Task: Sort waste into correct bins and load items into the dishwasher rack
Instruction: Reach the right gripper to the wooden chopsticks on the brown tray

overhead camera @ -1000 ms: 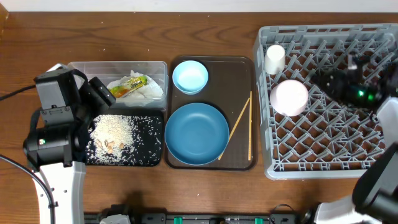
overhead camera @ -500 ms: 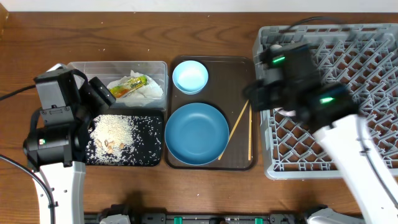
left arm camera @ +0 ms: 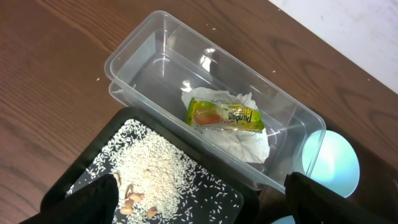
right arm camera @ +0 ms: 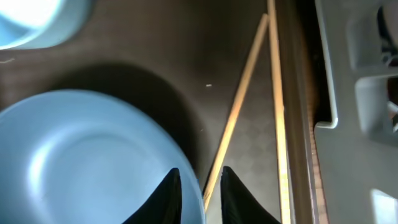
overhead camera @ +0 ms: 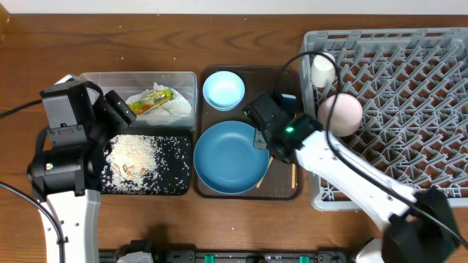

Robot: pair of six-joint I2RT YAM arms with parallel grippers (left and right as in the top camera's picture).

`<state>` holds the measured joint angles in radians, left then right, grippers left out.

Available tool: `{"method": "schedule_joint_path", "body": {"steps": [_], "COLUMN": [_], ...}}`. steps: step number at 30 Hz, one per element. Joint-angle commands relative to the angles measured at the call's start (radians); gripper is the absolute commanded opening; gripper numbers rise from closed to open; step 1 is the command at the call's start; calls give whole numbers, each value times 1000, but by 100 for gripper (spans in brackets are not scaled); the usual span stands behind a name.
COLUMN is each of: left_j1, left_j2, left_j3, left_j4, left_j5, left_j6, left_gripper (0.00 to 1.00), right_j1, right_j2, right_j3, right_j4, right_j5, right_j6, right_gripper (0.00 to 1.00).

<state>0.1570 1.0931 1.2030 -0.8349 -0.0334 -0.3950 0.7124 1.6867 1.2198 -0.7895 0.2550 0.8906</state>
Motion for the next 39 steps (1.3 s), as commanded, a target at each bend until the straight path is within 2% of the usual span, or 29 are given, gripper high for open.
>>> {"method": "schedule_joint_path", "body": {"steps": [1, 8, 21, 23, 26, 31, 39], "left_j1": [5, 5, 5, 5, 5, 5, 5], "left_j2": [4, 4, 4, 4, 4, 4, 4], "left_j3": [11, 11, 11, 11, 11, 11, 11], "left_j4": [-3, -3, -2, -2, -2, -2, -2], "left_j5": [-12, -12, -12, -12, -12, -12, -12], "left_j6": [6, 6, 6, 6, 6, 6, 6], "left_gripper": [88, 88, 88, 88, 88, 88, 88], "right_j1": [-27, -50, -91, -92, -90, -97, -103], "right_j2": [67, 196, 287, 288, 285, 234, -37], "right_j3": [-7, -7, -8, -8, -7, 38, 115], "right_j4": [25, 34, 97, 97, 100, 104, 65], "right_j5": [47, 29, -33, -37, -38, -39, -50], "right_j6": [87, 200, 242, 242, 232, 107, -279], "right_gripper": [18, 10, 6, 2, 1, 1, 1]}}
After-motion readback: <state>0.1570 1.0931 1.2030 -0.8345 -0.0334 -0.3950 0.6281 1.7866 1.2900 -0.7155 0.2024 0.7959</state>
